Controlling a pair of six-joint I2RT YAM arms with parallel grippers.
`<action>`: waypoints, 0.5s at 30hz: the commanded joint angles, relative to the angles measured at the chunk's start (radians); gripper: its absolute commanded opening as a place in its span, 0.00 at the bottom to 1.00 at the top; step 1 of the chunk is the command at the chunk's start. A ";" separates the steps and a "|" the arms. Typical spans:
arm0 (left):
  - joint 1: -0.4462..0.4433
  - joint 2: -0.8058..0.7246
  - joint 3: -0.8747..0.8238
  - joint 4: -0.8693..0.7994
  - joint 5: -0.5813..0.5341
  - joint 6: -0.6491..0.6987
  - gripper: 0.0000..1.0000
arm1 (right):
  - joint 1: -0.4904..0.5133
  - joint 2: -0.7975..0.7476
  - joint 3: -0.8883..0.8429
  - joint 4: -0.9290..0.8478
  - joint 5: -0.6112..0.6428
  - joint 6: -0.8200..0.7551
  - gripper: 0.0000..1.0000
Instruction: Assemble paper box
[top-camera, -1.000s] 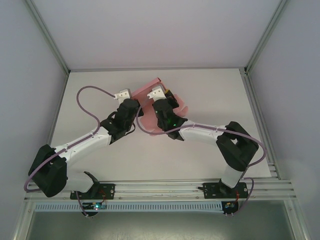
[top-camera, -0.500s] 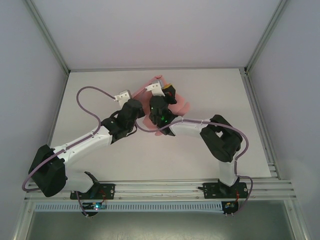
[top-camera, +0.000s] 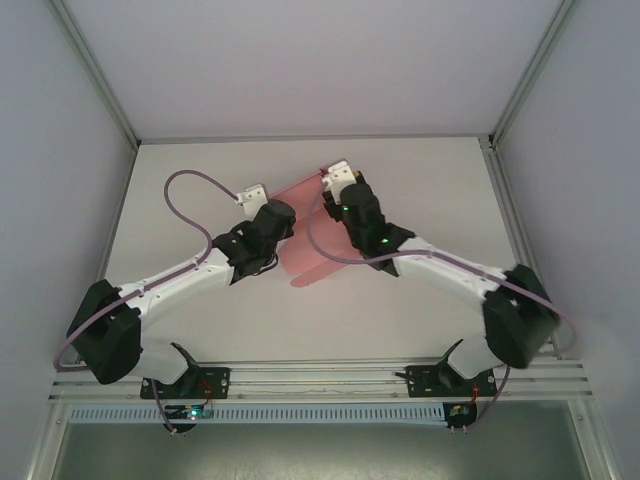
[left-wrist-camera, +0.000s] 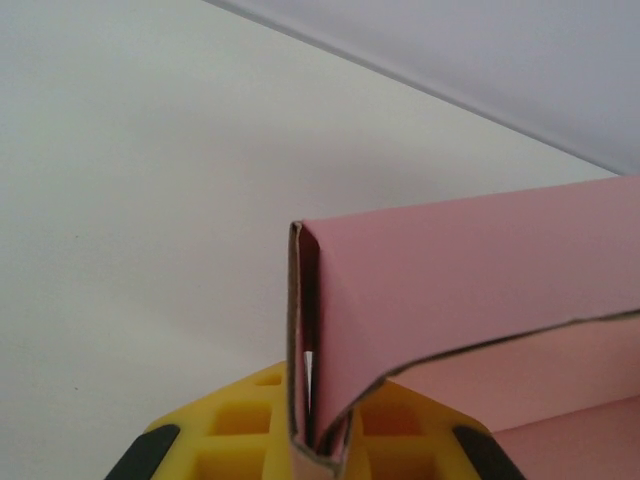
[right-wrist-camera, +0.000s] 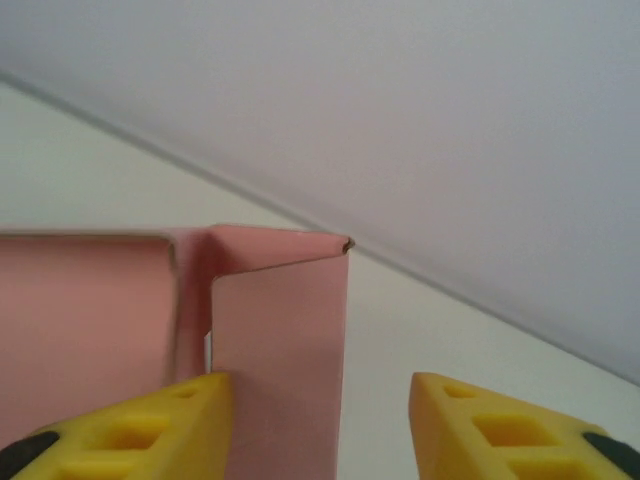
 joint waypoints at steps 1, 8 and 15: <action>0.018 -0.005 0.017 0.024 -0.016 0.014 0.00 | -0.050 -0.123 -0.073 -0.166 -0.342 0.146 0.57; 0.028 -0.042 -0.030 0.098 0.047 0.096 0.00 | -0.250 -0.348 -0.188 -0.155 -0.538 0.240 0.89; 0.029 -0.092 -0.083 0.189 0.150 0.172 0.00 | -0.566 -0.291 -0.179 -0.111 -1.037 0.319 0.90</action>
